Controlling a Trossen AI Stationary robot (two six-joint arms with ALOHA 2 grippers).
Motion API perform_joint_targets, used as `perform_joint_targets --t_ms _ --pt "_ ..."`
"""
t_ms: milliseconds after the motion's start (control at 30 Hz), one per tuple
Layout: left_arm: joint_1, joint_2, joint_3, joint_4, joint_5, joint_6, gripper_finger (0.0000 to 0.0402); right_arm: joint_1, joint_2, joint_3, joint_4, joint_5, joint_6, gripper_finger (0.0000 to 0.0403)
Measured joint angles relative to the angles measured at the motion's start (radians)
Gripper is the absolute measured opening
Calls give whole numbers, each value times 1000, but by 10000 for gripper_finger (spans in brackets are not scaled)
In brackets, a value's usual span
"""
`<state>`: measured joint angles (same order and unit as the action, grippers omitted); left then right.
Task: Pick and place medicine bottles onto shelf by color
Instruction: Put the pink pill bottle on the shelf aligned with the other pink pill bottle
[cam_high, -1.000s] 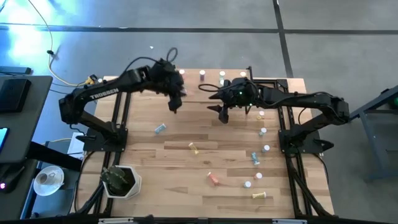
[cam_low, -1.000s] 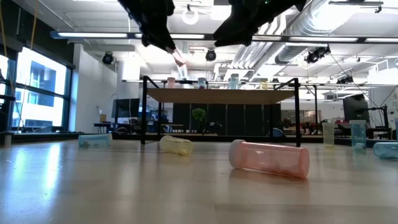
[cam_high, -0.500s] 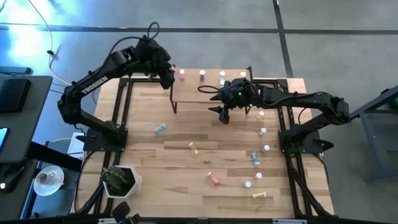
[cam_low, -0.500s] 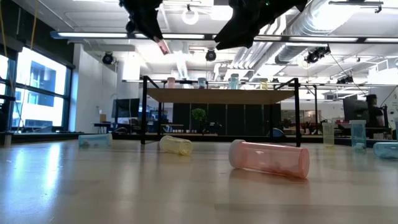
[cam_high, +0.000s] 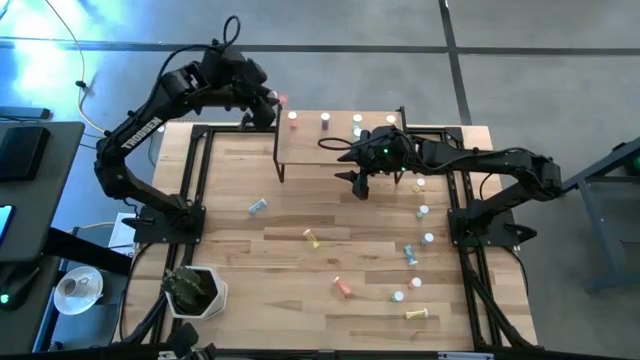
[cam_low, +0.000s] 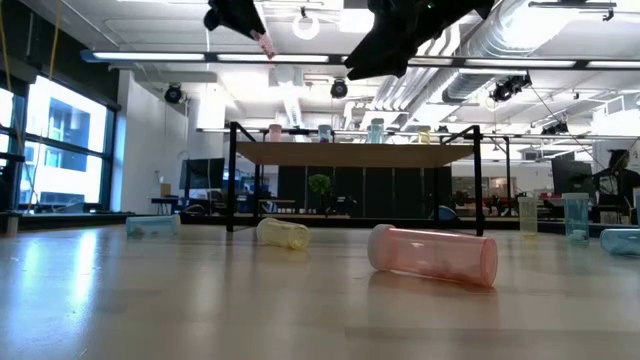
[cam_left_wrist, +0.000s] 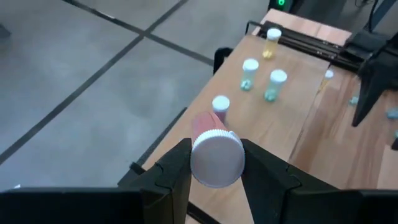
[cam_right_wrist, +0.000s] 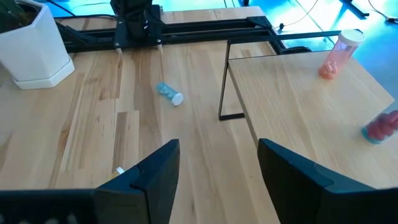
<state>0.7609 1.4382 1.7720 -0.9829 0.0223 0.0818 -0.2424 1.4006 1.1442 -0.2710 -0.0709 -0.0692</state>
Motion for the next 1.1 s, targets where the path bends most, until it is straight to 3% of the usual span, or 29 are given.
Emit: perform_joint_targets --t_ms 267,567,1100 --pt "0 142 20 -105 66 0 113 0 0 0 -2 0 16 209" --pt "-9 303 20 -162 29 0 113 1 0 0 -3 0 16 209" --pt "-11 372 20 -180 9 15 113 1 0 0 -10 0 16 209"
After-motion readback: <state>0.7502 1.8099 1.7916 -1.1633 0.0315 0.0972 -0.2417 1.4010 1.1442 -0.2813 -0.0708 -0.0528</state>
